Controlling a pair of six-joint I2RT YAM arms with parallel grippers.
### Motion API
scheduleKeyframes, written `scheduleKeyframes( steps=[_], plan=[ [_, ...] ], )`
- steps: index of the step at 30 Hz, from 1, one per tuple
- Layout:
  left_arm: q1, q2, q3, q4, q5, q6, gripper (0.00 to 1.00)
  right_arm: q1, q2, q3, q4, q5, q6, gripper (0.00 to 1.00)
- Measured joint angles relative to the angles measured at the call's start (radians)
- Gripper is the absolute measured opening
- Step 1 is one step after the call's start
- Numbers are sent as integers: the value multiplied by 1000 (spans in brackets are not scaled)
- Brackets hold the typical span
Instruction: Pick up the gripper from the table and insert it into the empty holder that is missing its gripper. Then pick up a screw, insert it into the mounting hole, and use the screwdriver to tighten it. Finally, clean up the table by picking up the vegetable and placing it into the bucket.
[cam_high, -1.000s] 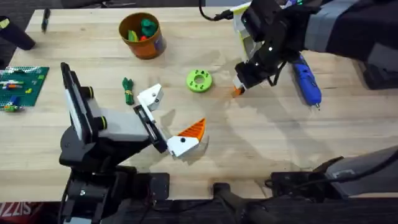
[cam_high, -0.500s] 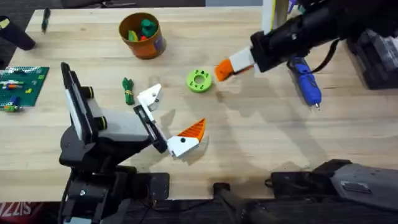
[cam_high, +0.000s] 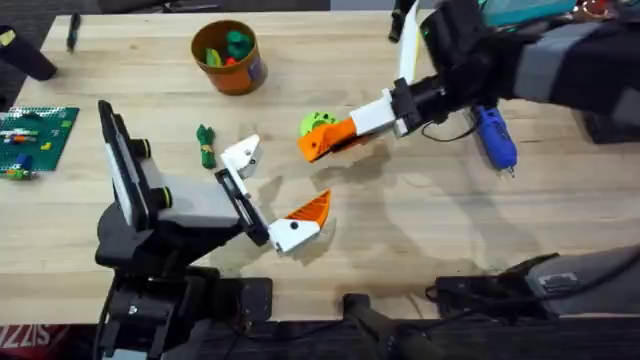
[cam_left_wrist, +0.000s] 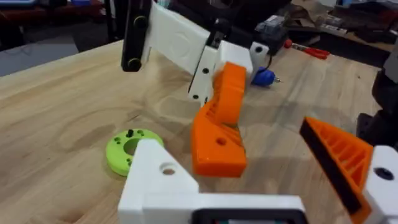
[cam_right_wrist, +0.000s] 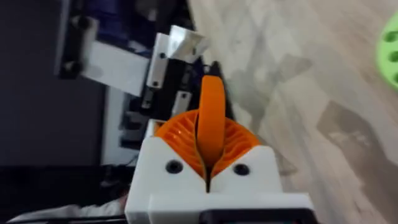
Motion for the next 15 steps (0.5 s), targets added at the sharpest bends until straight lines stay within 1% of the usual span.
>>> scheduleKeyframes(
  steps=[2, 3, 8, 11, 15],
  plan=[
    [0, 0, 0, 0, 0, 0, 990, 4, 45, -1, 23, -86, 0, 8],
    [0, 0, 0, 0, 0, 0, 990, 12, 110, -1, 39, -180, 1, 8],
    [0, 0, 0, 0, 0, 0, 990, 38, 183, -1, 40, -244, 1, 8],
    [0, 0, 0, 0, 0, 0, 990, 69, 190, -1, 44, -269, 1, 8],
    [0, 0, 0, 0, 0, 0, 990, 85, 190, -1, 54, -276, 7, 8]
  ],
)
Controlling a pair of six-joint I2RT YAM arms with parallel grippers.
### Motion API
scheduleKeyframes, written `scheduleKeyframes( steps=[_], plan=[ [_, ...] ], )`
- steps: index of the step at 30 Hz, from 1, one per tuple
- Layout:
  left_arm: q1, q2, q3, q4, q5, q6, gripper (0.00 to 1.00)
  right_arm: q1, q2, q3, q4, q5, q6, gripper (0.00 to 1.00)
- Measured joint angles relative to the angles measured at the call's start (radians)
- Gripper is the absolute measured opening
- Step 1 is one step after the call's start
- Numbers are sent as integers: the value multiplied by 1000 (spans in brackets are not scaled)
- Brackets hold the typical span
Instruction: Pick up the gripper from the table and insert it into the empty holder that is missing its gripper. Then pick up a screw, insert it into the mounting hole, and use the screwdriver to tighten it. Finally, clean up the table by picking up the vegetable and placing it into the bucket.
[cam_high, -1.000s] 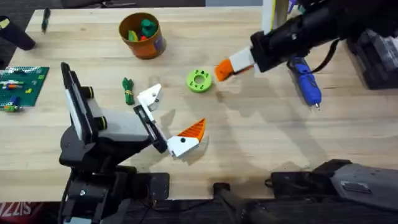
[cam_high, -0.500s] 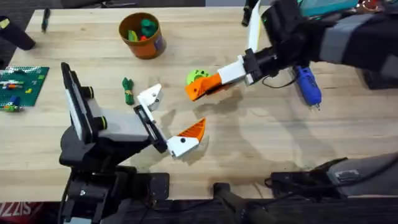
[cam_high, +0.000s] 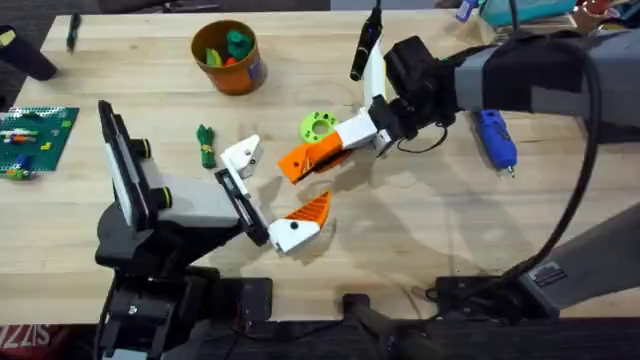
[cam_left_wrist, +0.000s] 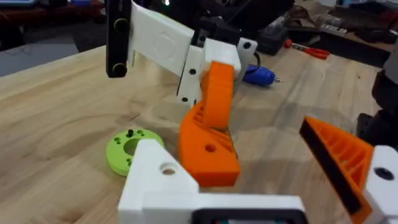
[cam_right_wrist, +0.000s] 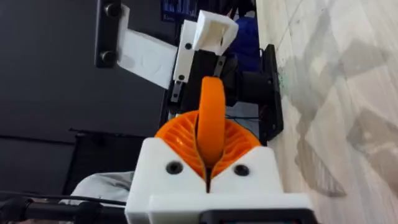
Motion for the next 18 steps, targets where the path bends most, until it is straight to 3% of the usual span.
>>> scheduleKeyframes(
  steps=[18],
  plan=[
    [0, 0, 0, 0, 0, 0, 990, 62, 48, -1, 402, -3, 306, 8]
  ],
)
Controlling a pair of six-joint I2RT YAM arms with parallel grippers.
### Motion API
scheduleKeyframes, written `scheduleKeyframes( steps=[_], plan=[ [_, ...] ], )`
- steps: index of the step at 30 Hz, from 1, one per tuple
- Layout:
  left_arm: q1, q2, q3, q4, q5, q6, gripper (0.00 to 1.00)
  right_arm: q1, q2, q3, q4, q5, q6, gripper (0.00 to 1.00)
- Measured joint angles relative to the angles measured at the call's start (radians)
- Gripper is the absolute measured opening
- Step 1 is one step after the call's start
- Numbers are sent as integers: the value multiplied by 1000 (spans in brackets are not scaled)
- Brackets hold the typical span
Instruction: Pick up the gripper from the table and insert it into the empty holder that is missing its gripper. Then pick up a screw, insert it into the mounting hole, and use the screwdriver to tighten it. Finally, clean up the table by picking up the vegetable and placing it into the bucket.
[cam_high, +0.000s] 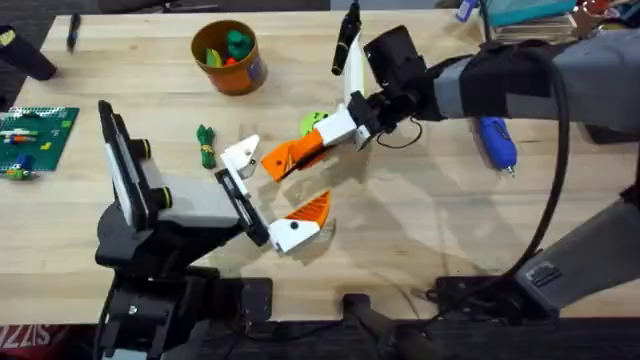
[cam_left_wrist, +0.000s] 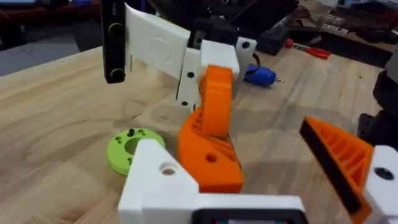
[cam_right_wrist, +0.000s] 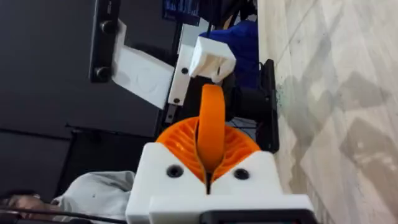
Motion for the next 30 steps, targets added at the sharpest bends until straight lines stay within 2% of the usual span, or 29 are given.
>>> scheduleKeyframes(
  steps=[5, 18, 30],
  plan=[
    [0, 0, 0, 0, 0, 0, 991, 7, 0, 0, 66, 0, 99, 8],
    [0, 0, 0, 0, 0, 0, 990, 9, 0, 0, 160, 0, 230, 8],
    [1, 0, 0, -1, -2, -1, 990, 37, 0, 0, 168, 29, 303, 8]
  ],
)
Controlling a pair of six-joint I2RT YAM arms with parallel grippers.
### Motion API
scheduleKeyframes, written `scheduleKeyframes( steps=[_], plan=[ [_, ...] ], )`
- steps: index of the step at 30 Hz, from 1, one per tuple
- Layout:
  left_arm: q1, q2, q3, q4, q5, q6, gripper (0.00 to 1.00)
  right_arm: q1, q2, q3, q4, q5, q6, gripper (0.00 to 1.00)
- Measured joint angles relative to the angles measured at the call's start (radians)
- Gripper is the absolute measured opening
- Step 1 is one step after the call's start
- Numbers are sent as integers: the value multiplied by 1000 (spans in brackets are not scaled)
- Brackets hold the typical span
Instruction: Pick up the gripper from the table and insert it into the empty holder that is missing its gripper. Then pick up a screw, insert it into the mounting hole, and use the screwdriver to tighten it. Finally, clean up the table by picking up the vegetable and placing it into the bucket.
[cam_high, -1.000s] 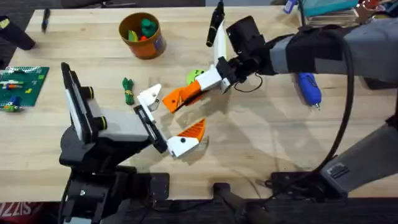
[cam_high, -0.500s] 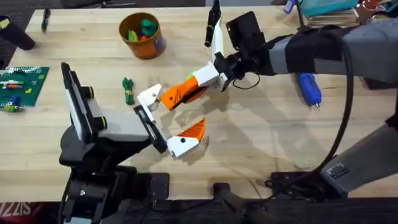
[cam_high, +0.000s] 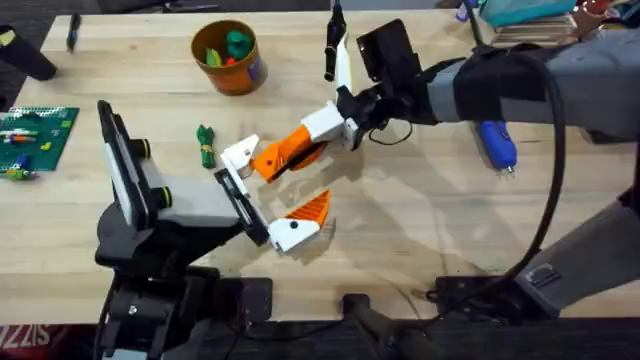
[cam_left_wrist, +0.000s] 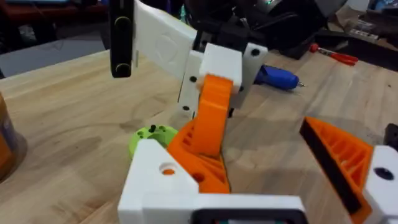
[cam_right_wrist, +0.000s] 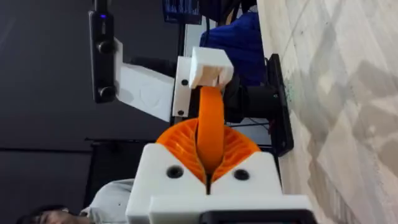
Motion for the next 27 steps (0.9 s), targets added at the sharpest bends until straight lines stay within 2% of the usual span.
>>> scheduleKeyframes(
  steps=[10, 19, 27],
  plan=[
    [4, 0, 0, 1, -14, 10, 991, 3, 0, -2, 193, 23, 123, 7],
    [12, 0, 0, 2, -47, 8, 991, 29, 10, -2, 233, 62, 186, 7],
    [19, 1, 0, 3, -72, -4, 991, 68, 38, -2, 372, 95, 282, 7]
  ],
)
